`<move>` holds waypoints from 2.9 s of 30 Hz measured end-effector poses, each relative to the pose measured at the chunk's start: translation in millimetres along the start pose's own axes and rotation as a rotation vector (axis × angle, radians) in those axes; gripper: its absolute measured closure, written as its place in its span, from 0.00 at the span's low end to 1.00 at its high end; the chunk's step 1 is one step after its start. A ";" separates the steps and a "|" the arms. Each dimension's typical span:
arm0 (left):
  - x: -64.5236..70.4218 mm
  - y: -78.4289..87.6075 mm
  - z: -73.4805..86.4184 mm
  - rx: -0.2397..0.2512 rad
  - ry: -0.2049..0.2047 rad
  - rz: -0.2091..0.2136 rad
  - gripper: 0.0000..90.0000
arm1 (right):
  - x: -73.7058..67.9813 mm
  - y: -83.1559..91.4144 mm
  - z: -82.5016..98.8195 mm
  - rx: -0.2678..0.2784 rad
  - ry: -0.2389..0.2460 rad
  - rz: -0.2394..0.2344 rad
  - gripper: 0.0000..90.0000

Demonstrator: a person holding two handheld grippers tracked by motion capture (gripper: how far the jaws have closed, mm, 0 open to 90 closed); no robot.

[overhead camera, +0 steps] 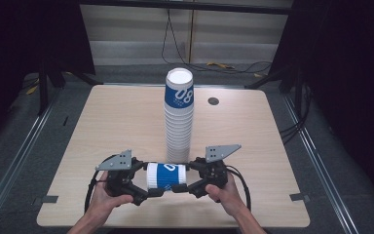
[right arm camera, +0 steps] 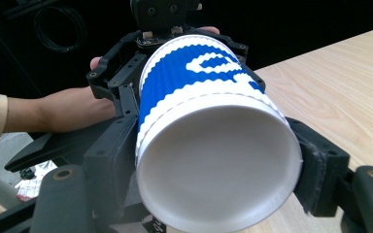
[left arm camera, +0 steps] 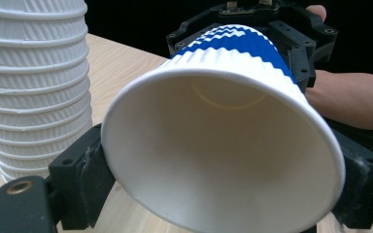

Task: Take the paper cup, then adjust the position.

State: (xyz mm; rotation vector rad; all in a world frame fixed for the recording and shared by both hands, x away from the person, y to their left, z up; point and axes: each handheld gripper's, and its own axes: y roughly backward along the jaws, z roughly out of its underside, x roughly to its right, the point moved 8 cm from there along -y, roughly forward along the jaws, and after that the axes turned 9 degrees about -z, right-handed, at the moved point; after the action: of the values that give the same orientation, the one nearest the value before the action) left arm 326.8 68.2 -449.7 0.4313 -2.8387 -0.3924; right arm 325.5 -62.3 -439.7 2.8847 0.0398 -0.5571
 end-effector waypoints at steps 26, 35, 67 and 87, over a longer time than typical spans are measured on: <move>0.9 3.0 -1.5 0.010 -0.013 -0.003 0.17 | 3.0 2.3 1.2 -0.020 0.006 0.045 0.16; -7.5 8.7 -2.4 0.007 -0.007 -0.055 0.17 | 7.8 5.8 3.0 -0.037 0.001 0.082 0.15; -38.2 34.7 -3.0 -0.113 0.092 -0.186 0.17 | 9.3 48.9 20.8 -0.051 -0.039 0.227 0.17; -64.0 50.7 12.8 -0.267 0.071 -0.311 0.17 | 13.6 61.4 37.0 -0.067 -0.069 0.279 0.18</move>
State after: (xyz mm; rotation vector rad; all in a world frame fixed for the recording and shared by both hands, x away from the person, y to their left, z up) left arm 369.7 138.3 -459.2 0.8136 -2.6010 -0.7859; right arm 328.6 -130.2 -466.5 2.7382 -0.3416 -0.5876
